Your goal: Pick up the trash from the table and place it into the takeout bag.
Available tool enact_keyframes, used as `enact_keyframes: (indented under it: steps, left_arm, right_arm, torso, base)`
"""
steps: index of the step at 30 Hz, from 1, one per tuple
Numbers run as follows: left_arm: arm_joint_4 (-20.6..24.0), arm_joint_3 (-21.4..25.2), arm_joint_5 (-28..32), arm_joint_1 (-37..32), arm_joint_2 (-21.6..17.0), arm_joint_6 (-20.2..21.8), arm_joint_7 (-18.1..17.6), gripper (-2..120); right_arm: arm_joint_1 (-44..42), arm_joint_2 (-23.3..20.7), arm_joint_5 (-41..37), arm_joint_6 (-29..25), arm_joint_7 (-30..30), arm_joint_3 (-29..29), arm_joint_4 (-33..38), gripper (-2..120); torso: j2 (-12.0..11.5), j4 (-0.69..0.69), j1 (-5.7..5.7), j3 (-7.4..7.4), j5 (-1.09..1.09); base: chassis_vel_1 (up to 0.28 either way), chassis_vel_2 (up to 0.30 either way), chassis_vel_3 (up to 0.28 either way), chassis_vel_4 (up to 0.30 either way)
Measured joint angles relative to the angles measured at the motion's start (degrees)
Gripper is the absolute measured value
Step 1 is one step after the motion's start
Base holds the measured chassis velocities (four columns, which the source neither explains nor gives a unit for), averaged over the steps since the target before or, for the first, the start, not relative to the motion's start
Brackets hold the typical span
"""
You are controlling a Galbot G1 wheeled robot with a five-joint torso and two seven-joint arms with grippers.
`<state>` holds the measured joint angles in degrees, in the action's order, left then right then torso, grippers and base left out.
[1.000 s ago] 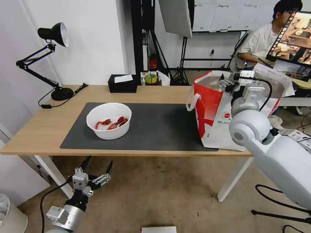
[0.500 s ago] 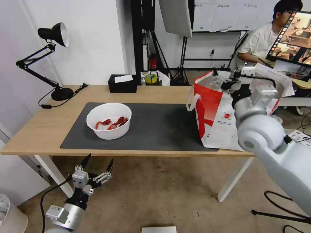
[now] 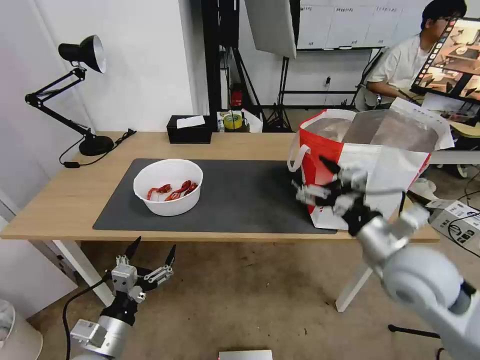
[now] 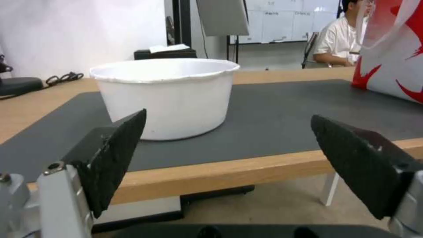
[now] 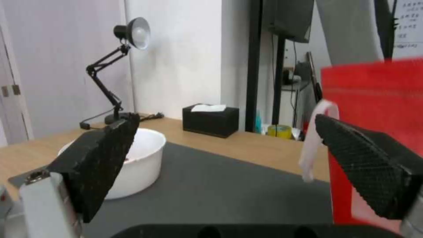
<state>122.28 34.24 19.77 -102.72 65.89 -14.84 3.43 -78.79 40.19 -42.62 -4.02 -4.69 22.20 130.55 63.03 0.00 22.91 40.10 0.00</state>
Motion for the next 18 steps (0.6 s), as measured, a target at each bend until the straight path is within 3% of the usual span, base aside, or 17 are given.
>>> enact_keyframes:
  steps: [3, 8, 10, 18]
  left_arm:
    - [-0.2, -0.3, -0.3, -0.2, 0.1, -0.2, 0.1, 100]
    - [-0.7, -0.7, -0.6, -0.2, 0.1, -0.5, 0.2, 100]
    - [-0.9, -1.0, -0.8, -0.2, 0.2, -0.8, 0.3, 100]
    - [-1.1, -0.9, -0.7, -0.1, 0.2, -0.9, 0.4, 100]
  right_arm:
    - [-8.9, 3.3, 5.3, -4.3, 1.9, 2.3, -1.1, 100]
    - [-15.3, 6.5, 9.8, -7.9, 3.9, 3.2, -3.5, 100]
    - [-18.7, 9.6, 13.4, -11.4, 4.6, 3.0, -7.9, 100]
    - [-19.9, 13.5, 15.4, -12.4, 4.8, 0.4, -12.7, 100]
  torso:
    - [0.0, 0.00, 0.00, 0.00, 0.01]
    - [0.0, -0.01, 0.00, -0.01, 0.00]
    - [0.0, 0.00, 0.00, 0.00, 0.00]
    - [0.0, 0.00, 0.01, 0.00, 0.00]
  base:
    - [0.000, 0.000, 0.000, 0.000]
    - [0.000, 0.000, 0.000, 0.000]
    - [0.000, 0.000, 0.000, 0.000]
    - [0.000, 0.000, 0.000, 0.000]
